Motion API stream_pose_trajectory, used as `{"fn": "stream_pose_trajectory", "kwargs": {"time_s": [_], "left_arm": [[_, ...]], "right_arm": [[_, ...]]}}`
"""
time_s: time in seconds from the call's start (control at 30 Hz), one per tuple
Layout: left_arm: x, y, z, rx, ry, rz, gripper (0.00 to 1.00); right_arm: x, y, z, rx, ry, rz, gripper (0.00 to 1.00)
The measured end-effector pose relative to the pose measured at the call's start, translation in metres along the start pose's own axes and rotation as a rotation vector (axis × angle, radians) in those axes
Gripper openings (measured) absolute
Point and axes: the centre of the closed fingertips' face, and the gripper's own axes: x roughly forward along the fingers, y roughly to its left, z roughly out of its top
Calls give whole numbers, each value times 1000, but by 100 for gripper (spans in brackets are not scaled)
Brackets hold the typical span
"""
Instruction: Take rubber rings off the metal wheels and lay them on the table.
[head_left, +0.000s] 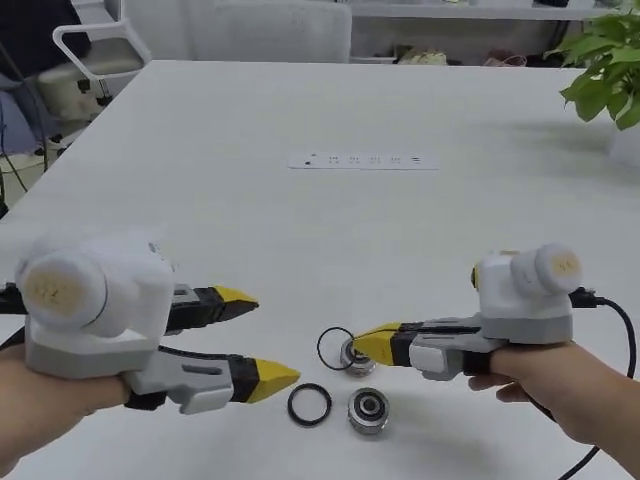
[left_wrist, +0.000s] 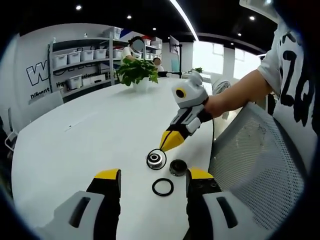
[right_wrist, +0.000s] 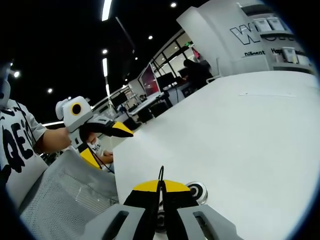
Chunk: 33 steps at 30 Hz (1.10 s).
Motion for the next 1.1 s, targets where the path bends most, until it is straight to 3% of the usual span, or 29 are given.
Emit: {"fn": "stream_pose_trajectory", "kwargs": {"time_s": [0.37, 0.53, 1.1], "left_arm": [[-16, 1, -11, -28, 1, 30, 52], [-21, 1, -17, -15, 15, 40, 52], [-37, 0, -24, -32, 8, 67, 53]], "right_arm": [[10, 12, -10, -19, 59, 41, 0], [14, 17, -18, -33, 97, 58, 0], [29, 29, -32, -50, 180, 103, 0]]}}
